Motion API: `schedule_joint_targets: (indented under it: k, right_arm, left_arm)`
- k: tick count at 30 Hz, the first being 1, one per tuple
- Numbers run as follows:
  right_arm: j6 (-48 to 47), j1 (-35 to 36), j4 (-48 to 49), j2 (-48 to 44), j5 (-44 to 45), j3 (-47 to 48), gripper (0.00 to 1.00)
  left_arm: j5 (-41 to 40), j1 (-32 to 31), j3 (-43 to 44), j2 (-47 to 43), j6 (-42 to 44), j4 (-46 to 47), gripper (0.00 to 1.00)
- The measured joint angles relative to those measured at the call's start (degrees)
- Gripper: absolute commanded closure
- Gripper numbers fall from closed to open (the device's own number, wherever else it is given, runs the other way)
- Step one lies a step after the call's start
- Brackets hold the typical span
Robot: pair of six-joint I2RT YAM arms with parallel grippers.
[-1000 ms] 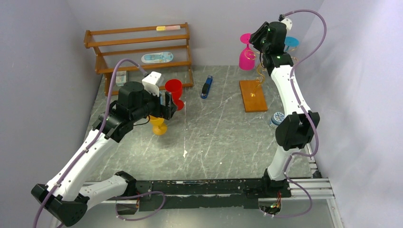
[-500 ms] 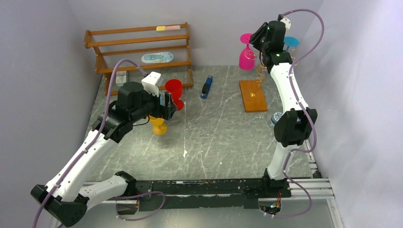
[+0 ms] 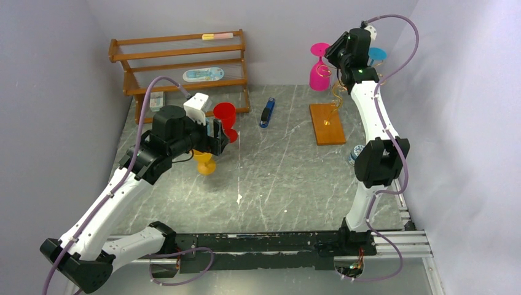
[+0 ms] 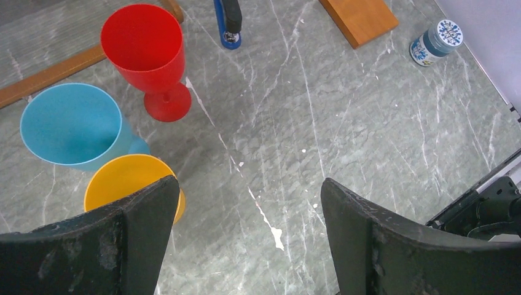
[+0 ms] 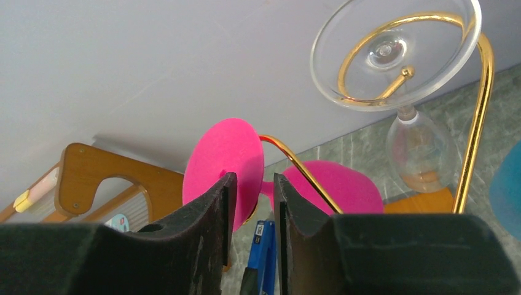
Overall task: Take the wine glass off the wine glass rack
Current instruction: Pick up the wine glass from the wine rack.
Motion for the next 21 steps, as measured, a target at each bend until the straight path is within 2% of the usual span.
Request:
schedule_joint_targets:
  k: [6,14,21]
  right_arm:
    - [1.5,-1.1,0.6,0.5,-2.2,-0.1,0.73]
    - [3.0,-1.6,1.7,0.5,-3.7,-0.2,0.94]
    - [4.5,-1.7,3.3,0.3,-5.6,-0.2,1.00]
  left_arm:
    - [0.2,0.0,0.1,0.0,0.0,0.0,0.10]
    - [0.3,0.0,0.1,0.1,0.0,0.0,0.11]
    - [0.5,0.0,0.1,0.1,-0.7,0.0,0.10]
